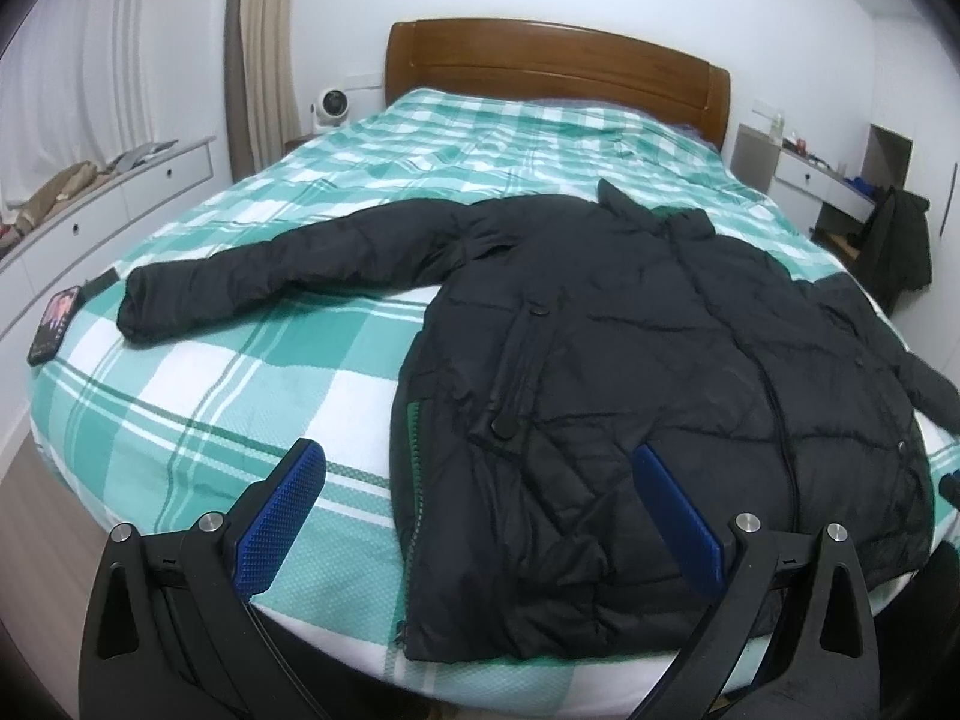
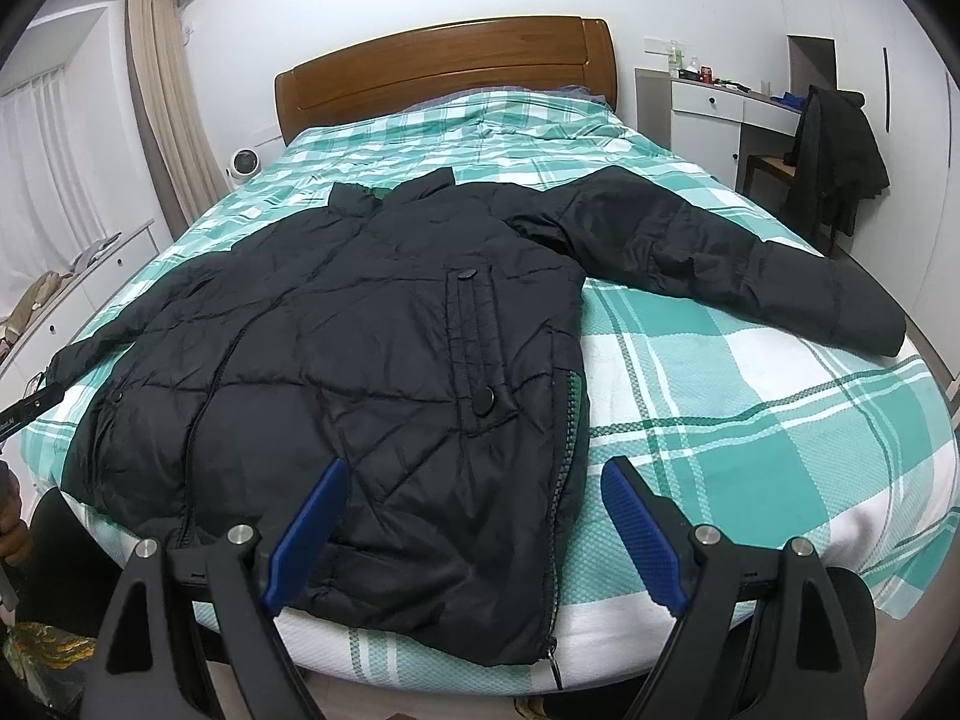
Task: Fold large clothes
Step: 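Release the zipper edge with both grippers and hold still, then grasp the cuff of the outstretched sleeve with the right gripper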
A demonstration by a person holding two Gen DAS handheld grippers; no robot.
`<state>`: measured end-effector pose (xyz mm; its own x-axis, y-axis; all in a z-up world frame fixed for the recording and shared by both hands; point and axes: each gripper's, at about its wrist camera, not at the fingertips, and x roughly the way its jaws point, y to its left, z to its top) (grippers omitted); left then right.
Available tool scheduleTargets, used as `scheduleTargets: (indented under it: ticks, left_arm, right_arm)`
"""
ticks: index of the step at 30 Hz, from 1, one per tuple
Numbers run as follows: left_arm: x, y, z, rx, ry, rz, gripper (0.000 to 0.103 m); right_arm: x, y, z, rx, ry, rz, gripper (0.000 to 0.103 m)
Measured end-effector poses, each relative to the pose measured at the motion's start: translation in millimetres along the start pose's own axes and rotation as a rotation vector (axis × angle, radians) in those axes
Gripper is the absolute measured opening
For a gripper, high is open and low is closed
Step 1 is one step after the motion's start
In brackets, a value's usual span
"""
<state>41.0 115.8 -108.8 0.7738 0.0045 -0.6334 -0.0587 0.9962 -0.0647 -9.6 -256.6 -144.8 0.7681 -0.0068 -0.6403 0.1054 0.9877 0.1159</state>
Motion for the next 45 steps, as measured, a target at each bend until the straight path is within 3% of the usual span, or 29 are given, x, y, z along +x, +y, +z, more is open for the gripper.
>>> scheduleTargets:
  ticks: [10, 26, 37, 45]
  left_arm:
    - [-4, -2, 2, 0.009, -0.008, 0.002, 0.102]
    - [-2, -2, 2, 0.011, 0.002, 0.009, 0.102]
    - [-5, -7, 8, 0.036, -0.011, 0.009, 0.102]
    - [-5, -5, 8, 0.029, -0.01, 0.018, 0.102]
  right_arm:
    - [-4, -4, 2, -0.008, -0.019, -0.011, 0.088]
    - [-18, -59, 27, 0.045, -0.084, -0.168, 0.088]
    - [-13, -72, 26, 0.065, -0.075, -0.182, 0.088]
    - [-16, -131, 36, 0.175, -0.098, -0.255, 0.088]
